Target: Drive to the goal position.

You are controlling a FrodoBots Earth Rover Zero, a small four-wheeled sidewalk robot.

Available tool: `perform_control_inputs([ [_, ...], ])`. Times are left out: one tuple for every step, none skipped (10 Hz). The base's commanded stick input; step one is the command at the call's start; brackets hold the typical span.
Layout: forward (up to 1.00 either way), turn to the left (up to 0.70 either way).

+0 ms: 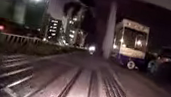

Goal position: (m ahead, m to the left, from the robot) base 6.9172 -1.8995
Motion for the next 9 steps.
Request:
perform_control_inputs([
  [0.7, -0.01],
  [0.7, 0.0],
  [0.7, 0.0],
  [0.7, 0.0],
  [0.7, 0.0],
  [0.7, 0.0],
  [0.7, 0.0],
  [0.7, 0.0],
  [0.7, 0.0],
])
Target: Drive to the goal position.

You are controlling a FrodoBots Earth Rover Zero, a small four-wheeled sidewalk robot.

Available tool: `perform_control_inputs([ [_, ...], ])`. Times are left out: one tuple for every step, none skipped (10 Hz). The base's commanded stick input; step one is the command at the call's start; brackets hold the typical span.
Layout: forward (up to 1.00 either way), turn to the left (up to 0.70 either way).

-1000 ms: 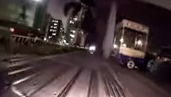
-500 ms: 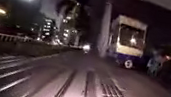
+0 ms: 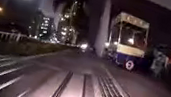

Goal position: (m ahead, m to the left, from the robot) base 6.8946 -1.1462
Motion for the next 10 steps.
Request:
perform_control_inputs([
  [0.7, 0.0],
  [0.7, 0.0],
  [0.7, 0.0],
  [0.7, 0.0],
  [0.7, 0.0],
  [0.7, 0.0],
  [0.7, 0.0],
  [0.7, 0.0],
  [0.7, 0.0],
  [0.7, 0.0],
])
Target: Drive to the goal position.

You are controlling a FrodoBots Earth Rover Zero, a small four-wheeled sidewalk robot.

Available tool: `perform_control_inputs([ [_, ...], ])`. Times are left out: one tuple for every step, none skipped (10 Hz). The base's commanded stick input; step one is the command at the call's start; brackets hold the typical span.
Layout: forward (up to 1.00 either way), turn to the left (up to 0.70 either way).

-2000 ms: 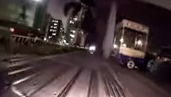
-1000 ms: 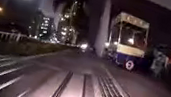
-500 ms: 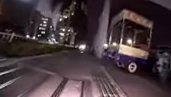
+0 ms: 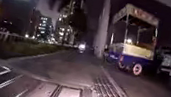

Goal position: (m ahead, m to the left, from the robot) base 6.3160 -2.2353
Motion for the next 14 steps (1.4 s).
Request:
perform_control_inputs([
  [0.7, 0.0],
  [0.7, 0.0],
  [0.7, 0.0],
  [0.7, 0.0],
  [0.7, 0.0],
  [0.7, 0.0],
  [0.7, 0.0],
  [0.7, 0.0],
  [0.7, 0.0],
  [0.7, 0.0],
  [0.7, 0.0],
  [0.7, 0.0],
  [0.7, 0.0],
  [0.7, 0.0],
])
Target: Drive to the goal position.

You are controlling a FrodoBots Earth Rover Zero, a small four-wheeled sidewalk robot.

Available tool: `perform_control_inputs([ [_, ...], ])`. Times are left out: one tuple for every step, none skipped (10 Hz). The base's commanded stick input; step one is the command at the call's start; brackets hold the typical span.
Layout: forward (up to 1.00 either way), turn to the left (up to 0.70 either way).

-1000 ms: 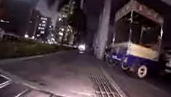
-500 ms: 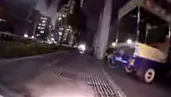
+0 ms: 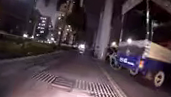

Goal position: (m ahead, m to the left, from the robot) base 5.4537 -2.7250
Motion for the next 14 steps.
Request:
perform_control_inputs([
  [0.7, 0.0],
  [0.7, 0.0],
  [0.7, 0.0],
  [0.7, 0.0],
  [0.7, 0.0],
  [0.7, 0.0],
  [0.7, 0.0],
  [0.7, 0.0],
  [0.7, 0.0],
  [0.7, 0.0],
  [0.7, 0.0],
  [0.7, 0.0],
  [0.7, 0.0],
  [0.7, 0.0],
])
